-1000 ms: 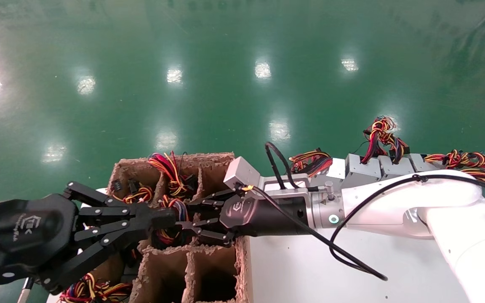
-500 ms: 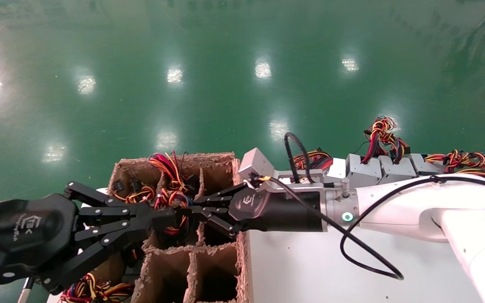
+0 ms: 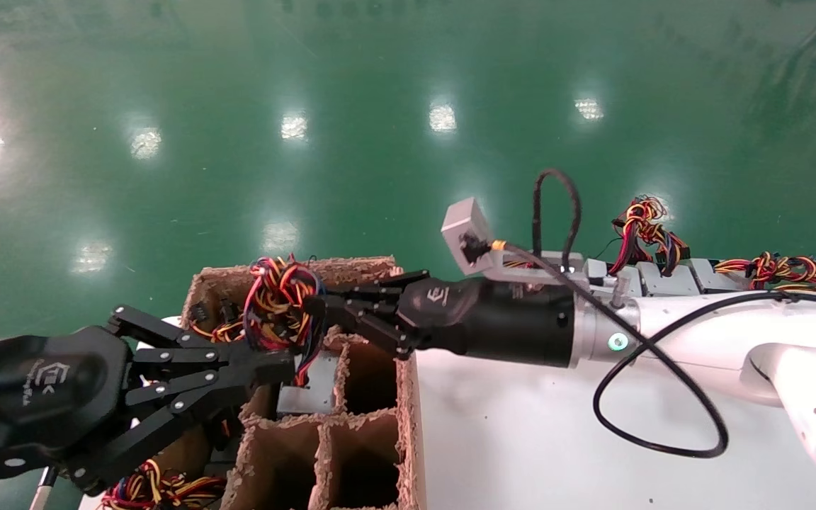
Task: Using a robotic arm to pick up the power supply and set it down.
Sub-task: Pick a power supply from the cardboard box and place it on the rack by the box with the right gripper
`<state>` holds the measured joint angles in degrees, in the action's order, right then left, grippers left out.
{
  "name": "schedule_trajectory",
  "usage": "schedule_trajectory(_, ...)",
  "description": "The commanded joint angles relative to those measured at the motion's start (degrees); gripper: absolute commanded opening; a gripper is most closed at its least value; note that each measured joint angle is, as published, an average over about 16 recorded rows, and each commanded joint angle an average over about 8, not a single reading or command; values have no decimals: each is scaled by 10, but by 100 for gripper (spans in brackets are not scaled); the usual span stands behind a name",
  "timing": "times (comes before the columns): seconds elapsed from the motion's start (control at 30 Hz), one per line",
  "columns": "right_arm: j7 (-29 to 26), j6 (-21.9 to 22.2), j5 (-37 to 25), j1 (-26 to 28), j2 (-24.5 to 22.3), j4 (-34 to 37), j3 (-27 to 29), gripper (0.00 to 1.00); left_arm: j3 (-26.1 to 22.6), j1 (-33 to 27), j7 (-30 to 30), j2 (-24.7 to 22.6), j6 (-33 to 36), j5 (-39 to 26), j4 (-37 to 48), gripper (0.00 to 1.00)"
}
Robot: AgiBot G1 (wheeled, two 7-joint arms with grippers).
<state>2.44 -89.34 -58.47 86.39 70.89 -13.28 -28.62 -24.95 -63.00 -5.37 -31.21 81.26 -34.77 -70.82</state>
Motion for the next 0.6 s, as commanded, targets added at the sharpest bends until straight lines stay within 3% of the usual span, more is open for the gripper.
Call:
schedule_trajectory(0.03,-6,-6,8,1,-1,1,4,0,0,0,0,0,0,0,0,0)
schedule_trajectory(0.37,-78,-13,98,-6,-18,-49,42,0,0,0,0,0,0,0,0,0)
schedule_trajectory(0.6,-107,9,148,-1,-38,-106,67,0,0,0,0,0,0,0,0,0)
